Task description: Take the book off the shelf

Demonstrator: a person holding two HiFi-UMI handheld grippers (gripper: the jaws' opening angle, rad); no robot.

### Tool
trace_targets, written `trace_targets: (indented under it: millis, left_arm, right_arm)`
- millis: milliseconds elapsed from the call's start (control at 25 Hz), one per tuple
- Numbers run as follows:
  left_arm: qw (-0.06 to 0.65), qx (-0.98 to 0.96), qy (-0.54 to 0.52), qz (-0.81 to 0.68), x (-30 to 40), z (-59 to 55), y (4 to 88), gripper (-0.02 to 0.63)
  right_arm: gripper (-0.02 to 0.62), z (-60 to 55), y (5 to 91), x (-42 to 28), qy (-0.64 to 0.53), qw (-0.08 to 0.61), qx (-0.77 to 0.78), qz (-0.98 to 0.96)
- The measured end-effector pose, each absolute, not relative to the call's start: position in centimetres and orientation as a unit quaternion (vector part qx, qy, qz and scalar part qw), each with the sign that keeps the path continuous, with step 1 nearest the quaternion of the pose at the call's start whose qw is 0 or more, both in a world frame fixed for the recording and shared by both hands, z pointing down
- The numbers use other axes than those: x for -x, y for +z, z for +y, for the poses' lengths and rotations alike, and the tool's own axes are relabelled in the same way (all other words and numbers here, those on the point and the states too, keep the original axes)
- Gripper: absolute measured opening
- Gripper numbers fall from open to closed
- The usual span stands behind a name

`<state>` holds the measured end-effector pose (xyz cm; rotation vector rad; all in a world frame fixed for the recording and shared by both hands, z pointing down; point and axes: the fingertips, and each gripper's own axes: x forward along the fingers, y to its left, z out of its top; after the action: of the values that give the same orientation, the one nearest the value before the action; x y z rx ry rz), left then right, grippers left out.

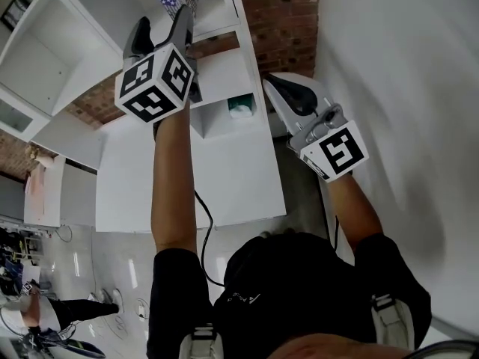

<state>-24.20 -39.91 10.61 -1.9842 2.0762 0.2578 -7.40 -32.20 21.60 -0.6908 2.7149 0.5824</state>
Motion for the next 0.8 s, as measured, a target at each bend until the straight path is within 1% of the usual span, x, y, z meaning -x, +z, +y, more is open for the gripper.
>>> trace_targets:
  millis: [200, 560, 760, 800]
  left_arm:
    - [0.107, 0.683, 0.064, 0.720, 24.9, -43.4, 10.3, 0.344]
    - [0.081, 0.676, 0.006, 0.732, 25.4, -49.1, 10.4, 0.345]
    - [0.066, 0.664, -0.018, 0.744, 25.8, -50.8, 10.8, 0.341]
    - [0.061, 0.661, -0.020, 0.748, 26.0, -51.0, 10.9, 0.324]
  right_arm:
    - [0.002, -32.6, 20.7, 7.4, 0.213, 0.147, 0.245, 0.934]
    - [0.002, -32.8, 20.7, 7.1, 0.218, 0.146, 0.248, 0.932]
    - [0.002, -33.1, 21.4, 6.2, 0.212, 0.145, 0.257, 0.932]
    - [0.002, -33.0, 21.4, 6.1, 0.212, 0.145, 0.257, 0.932]
